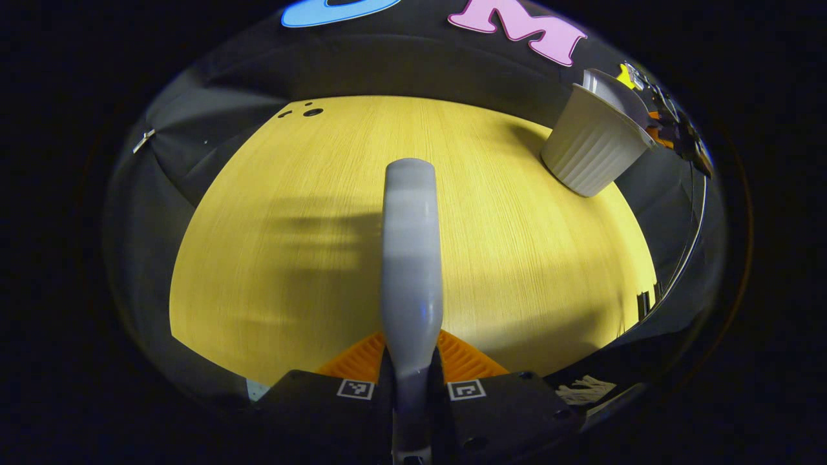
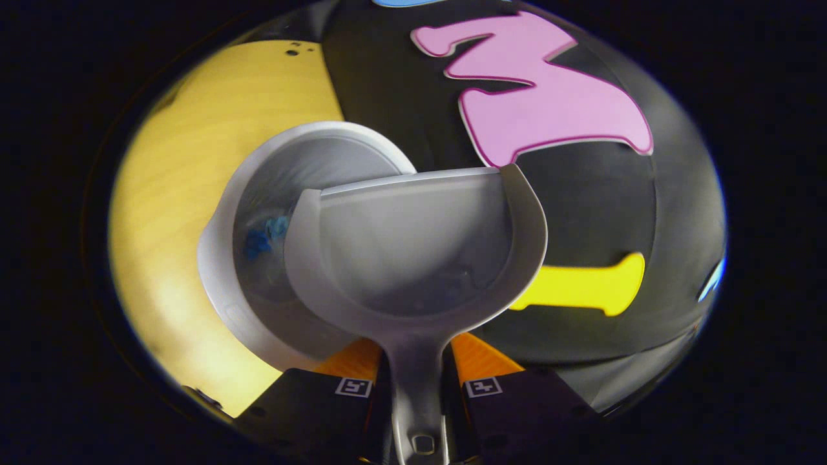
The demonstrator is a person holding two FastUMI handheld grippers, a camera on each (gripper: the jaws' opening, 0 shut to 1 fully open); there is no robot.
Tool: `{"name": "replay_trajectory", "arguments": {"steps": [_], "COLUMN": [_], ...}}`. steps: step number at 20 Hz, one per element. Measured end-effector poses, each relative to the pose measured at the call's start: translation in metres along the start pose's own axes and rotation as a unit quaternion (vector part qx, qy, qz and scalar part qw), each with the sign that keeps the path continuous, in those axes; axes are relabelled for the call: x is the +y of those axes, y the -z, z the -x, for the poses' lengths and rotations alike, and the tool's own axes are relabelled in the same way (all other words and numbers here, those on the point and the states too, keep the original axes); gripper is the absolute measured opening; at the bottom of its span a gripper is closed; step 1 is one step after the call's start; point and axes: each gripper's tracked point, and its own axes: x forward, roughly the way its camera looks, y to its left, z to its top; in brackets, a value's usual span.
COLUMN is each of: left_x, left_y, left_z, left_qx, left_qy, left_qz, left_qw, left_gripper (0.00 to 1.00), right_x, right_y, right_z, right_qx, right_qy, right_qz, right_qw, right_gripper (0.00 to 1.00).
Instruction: Pick up the small broom and dustpan from the desktop, sweep the trash into the dustpan with the broom, and then empty the trash into the garbage bin.
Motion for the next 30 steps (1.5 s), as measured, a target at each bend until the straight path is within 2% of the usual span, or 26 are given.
{"name": "replay_trajectory", "arguments": {"steps": [2, 4, 6, 8, 12, 13, 15, 16, 17, 19, 21, 22, 23, 25, 27, 28, 30], "left_x": [0.0, 0.002, 0.003, 0.005, 0.024, 0.026, 0.029, 0.03, 0.033, 0.04, 0.046, 0.049, 0.053, 0.058, 0.062, 0.064, 0.069], "left_y": [-0.001, -0.002, -0.002, -0.003, -0.011, -0.012, -0.011, -0.009, -0.008, -0.01, -0.011, -0.011, -0.009, -0.008, -0.007, -0.005, -0.005], "left_z": [0.003, 0.007, 0.009, 0.009, 0.012, 0.012, 0.012, 0.013, 0.012, 0.01, 0.007, 0.008, 0.008, 0.005, 0.001, -0.001, -0.005], "left_qx": [-0.002, -0.006, -0.008, -0.009, -0.019, -0.02, -0.017, -0.014, -0.012, -0.017, -0.023, -0.026, -0.027, -0.025, -0.025, -0.024, -0.023], "left_qy": [-0.002, -0.007, -0.013, -0.014, -0.02, -0.021, -0.017, -0.014, -0.013, -0.014, -0.011, -0.007, -0.003, 0.003, 0.005, 0.005, 0.01], "left_qz": [0.001, 0.0, -0.001, 0.006, 0.001, 0.001, 0.006, 0.008, 0.006, 0.005, 0.024, 0.035, 0.043, 0.048, 0.04, 0.037, 0.031], "left_qw": [1.0, 1.0, 1.0, 1.0, 1.0, 1.0, 1.0, 1.0, 1.0, 1.0, 0.999, 0.999, 0.999, 0.999, 0.999, 0.999, 0.999], "left_gripper": [0.27, 0.27, 0.27, 0.27, 0.27, 0.3, 0.27, 0.3, 0.27, 0.27, 0.27, 0.3, 0.27, 0.3, 0.24, 0.27, 0.28], "right_x": [-0.007, -0.016, -0.022, -0.026, -0.025, -0.022, -0.017, -0.013, -0.01, 0.007, 0.033, 0.048, 0.064, 0.098, 0.134, 0.15, 0.187], "right_y": [0.007, 0.01, 0.011, 0.003, -0.025, -0.034, -0.054, -0.063, -0.072, -0.094, -0.118, -0.128, -0.138, -0.147, -0.157, -0.164, -0.174], "right_z": [0.008, 0.017, 0.024, 0.026, 0.039, 0.053, 0.077, 0.096, 0.106, 0.13, 0.156, 0.167, 0.175, 0.184, 0.193, 0.197, 0.198], "right_qx": [0.005, 0.004, 0.001, -0.011, -0.046, -0.058, -0.085, -0.097, -0.108, -0.126, -0.146, -0.152, -0.153, -0.142, -0.122, -0.113, -0.095], "right_qy": [-0.014, -0.028, -0.046, -0.066, -0.1, -0.108, -0.124, -0.132, -0.14, -0.158, -0.184, -0.2, -0.213, -0.228, -0.247, -0.258, -0.281], "right_qz": [-0.07, -0.153, -0.243, -0.322, -0.41, -0.427, -0.457, -0.468, -0.478, -0.498, -0.516, -0.522, -0.523, -0.519, -0.524, -0.526, -0.531], "right_qw": [0.997, 0.988, 0.969, 0.945, 0.905, 0.896, 0.877, 0.868, 0.86, 0.844, 0.824, 0.815, 0.811, 0.812, 0.806, 0.803, 0.794], "right_gripper": [0.37, 0.37, 0.37, 0.37, 0.37, 0.37, 0.37, 0.37, 0.37, 0.37, 0.37, 0.37, 0.37, 0.37, 0.37, 0.37, 0.37]}}
